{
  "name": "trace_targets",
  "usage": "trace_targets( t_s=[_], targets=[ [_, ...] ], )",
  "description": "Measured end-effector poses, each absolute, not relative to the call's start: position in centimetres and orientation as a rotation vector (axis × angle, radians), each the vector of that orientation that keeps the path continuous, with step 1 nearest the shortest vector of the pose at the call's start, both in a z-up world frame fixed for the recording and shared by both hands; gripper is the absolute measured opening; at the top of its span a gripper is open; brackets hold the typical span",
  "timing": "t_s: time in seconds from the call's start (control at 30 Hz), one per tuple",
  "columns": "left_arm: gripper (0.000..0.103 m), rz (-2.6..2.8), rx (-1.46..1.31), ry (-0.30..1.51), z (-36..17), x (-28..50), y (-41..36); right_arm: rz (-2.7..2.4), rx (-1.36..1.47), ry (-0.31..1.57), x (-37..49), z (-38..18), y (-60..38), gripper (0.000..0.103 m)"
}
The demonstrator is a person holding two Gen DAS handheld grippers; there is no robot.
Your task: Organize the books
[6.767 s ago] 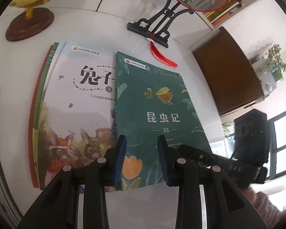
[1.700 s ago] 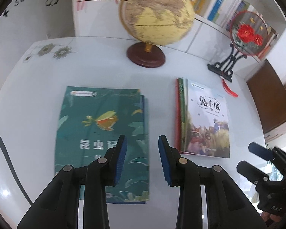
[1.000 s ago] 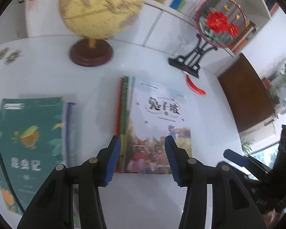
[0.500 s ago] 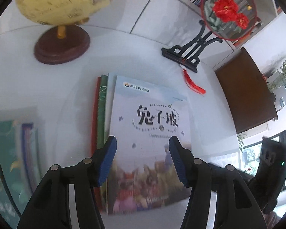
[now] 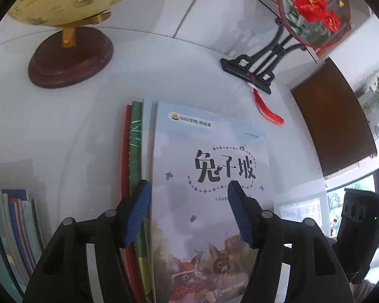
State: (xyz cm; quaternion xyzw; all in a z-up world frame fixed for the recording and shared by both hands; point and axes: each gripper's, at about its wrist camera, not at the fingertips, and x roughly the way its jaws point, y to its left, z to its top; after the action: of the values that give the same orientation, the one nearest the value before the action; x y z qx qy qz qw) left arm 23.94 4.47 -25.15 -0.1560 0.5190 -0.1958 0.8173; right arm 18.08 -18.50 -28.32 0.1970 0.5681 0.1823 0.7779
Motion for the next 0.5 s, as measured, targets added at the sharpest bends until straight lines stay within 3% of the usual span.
trace_targets(
  t_s=[0.23,0.37,0.4,0.43,0.5],
  targets=[
    [0.062,-0.459,-0.331,1.126,-25.1,22.4,3.4,0.427,0.446,1.258,18.1,-28.3,-18.3,0.064],
    [0.061,-0.478,-0.383,1.133,-25.0,20.3,2.9,0.391,0.502,1.288,18.0,-28.3,-20.3,0.051],
    [0.053,-0.539,-0.438,1.144,-25.1,20.0,2.5,0.401,0.512,1.283,17.8,-28.1,-20.8,0.051],
    [0.053,-0.600,-0.507,1.170,-25.5,19.5,2.0,0.422,0.523,1.279,17.5,-28.0,-21.1,0.049],
    [0.053,-0.630,-0.464,1.213,-25.7,17.7,-0.5,0.511,0.593,1.279,16.8,-27.7,-21.4,0.036]
  ],
)
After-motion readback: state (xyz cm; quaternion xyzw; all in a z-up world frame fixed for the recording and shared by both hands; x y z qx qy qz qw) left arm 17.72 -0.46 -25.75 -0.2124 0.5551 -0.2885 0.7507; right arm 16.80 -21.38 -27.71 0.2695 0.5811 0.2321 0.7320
